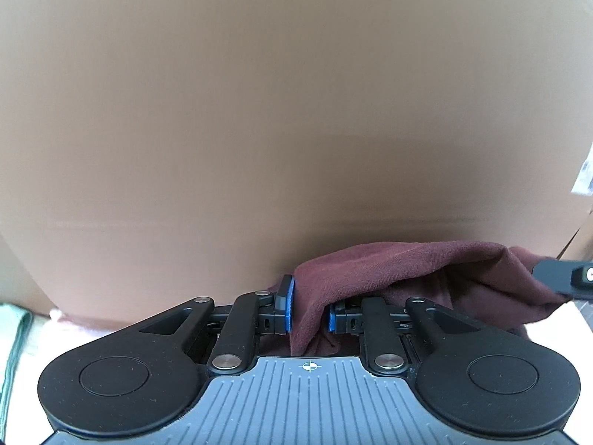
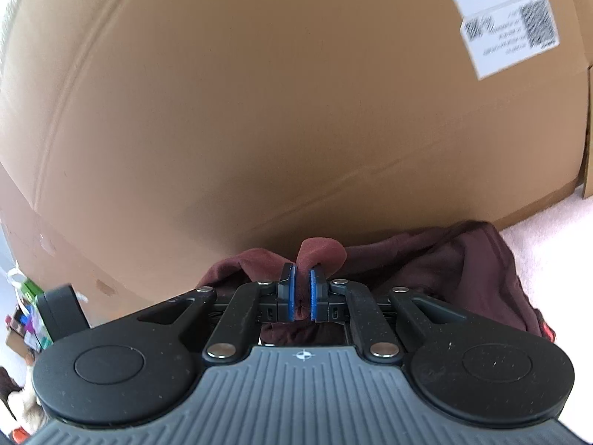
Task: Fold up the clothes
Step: 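Lift the garment high with both grippers to shake it out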
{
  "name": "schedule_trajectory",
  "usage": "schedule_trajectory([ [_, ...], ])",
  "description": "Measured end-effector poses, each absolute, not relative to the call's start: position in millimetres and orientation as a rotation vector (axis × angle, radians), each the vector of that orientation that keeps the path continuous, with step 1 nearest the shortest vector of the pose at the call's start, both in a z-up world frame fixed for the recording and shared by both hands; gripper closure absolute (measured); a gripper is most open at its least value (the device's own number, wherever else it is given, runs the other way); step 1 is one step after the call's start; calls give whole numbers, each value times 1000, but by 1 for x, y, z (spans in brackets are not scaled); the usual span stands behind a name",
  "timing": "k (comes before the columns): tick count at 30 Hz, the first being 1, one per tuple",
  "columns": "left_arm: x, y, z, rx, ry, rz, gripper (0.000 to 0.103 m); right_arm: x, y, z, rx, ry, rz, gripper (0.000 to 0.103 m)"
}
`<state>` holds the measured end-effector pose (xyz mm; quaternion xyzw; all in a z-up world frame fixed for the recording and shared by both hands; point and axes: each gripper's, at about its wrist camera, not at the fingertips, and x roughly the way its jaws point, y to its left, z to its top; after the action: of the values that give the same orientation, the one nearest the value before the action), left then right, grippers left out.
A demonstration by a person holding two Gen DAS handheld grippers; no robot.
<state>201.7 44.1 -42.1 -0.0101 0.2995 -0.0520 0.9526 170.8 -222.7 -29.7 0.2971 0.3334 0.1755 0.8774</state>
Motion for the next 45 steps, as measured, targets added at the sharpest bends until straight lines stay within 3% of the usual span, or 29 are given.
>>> schedule_trajectory([
  [16,65,15,81,-62,203,-62,87,60,-262,104,654,280,478,94],
  [21,11,0,110,-64,92,-33,87,-1,-259,116,621,183,542,94],
  [39,-282,-64,294,16,-368,-57,83,-263,-299,290,450,-384,721,94],
  [45,-280,-76,321,78,-397,-46,76,-264,-305,312,414,-475,699,94],
])
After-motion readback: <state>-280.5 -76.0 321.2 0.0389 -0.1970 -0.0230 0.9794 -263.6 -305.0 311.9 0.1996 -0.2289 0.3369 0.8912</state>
